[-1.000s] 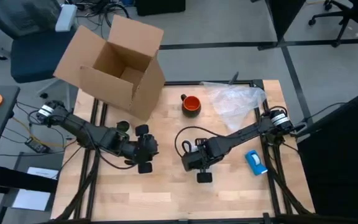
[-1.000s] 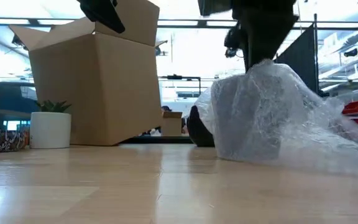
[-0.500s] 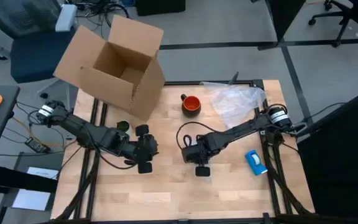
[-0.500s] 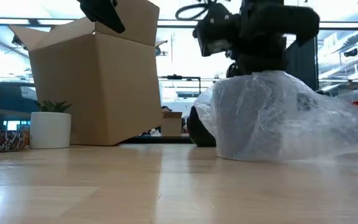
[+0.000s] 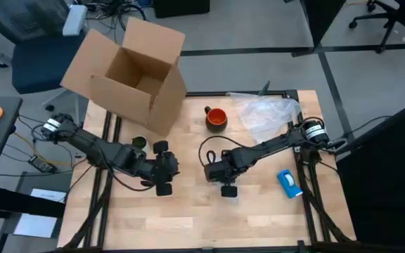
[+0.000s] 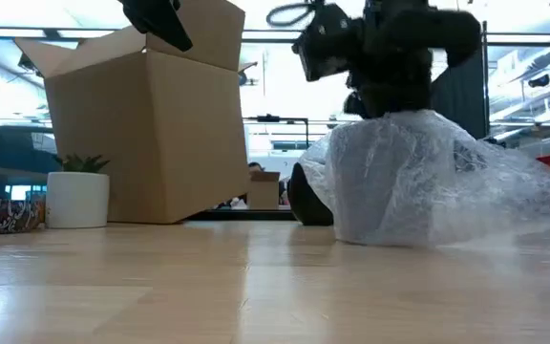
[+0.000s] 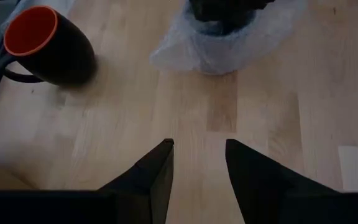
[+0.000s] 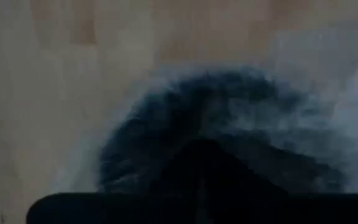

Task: Wrap mug
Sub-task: Wrap the blue mug with bubble wrap

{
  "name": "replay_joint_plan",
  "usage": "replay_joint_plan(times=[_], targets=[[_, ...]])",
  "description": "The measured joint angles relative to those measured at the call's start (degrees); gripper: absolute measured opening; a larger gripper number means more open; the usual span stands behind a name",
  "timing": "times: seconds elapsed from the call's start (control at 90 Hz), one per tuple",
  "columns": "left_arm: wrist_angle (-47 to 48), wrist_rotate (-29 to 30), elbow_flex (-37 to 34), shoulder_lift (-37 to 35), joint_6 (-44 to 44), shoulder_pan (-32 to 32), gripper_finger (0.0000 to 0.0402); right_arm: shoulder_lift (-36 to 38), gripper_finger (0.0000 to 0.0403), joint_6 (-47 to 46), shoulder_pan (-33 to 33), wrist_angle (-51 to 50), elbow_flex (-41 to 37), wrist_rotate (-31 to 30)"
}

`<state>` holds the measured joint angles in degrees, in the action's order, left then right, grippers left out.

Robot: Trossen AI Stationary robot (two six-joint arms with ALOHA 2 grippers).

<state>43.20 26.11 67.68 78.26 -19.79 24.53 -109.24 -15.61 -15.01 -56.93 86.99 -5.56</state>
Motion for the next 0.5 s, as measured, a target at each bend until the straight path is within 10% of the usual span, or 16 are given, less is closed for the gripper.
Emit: replay_joint_plan(times=[0.5], targets=[[0.0, 0.0, 0.0, 0.0, 0.0, 0.0, 0.0129, 0.1, 0.0000, -2.2, -3.0, -12.2, 10.1, 1.5]])
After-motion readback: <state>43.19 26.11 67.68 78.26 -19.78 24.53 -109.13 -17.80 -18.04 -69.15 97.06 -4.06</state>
